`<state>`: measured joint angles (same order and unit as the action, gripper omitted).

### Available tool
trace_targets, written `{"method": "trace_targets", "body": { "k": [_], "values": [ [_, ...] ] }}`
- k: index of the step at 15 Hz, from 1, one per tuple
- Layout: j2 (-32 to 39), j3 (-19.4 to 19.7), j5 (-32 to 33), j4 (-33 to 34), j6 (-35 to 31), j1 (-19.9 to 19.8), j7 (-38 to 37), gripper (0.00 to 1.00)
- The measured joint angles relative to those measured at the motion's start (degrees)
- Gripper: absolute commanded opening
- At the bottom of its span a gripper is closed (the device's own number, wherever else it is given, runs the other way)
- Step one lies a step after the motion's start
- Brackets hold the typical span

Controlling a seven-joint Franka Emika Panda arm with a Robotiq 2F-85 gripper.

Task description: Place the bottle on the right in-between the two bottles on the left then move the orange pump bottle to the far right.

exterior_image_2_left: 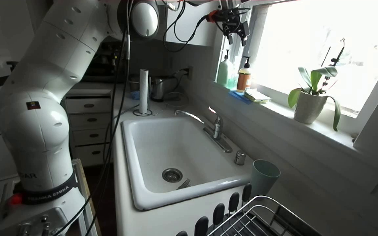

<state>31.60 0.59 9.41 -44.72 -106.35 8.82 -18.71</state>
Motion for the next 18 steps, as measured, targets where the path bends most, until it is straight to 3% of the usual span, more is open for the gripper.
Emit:
{"method": "trace_targets", "body": {
  "k": [10,11,12,13,18],
  "values": [
    [5.7,1.0,0.0,0.9,-8.0,-1.7,-1.4,0.98],
    [6.3,1.0,0.0,1.1,-8.9,-1.7,-1.4,0.89],
    [6.9,1.0,0.0,1.6,-9.4,-1.7,-1.4,0.74],
    [7.3,1.0,0.0,1.8,-9.9,-1.7,-1.4,0.72],
    [8.9,1.0,0.0,3.1,-10.0,-1.7,-1.4,0.36]
  ]
}}
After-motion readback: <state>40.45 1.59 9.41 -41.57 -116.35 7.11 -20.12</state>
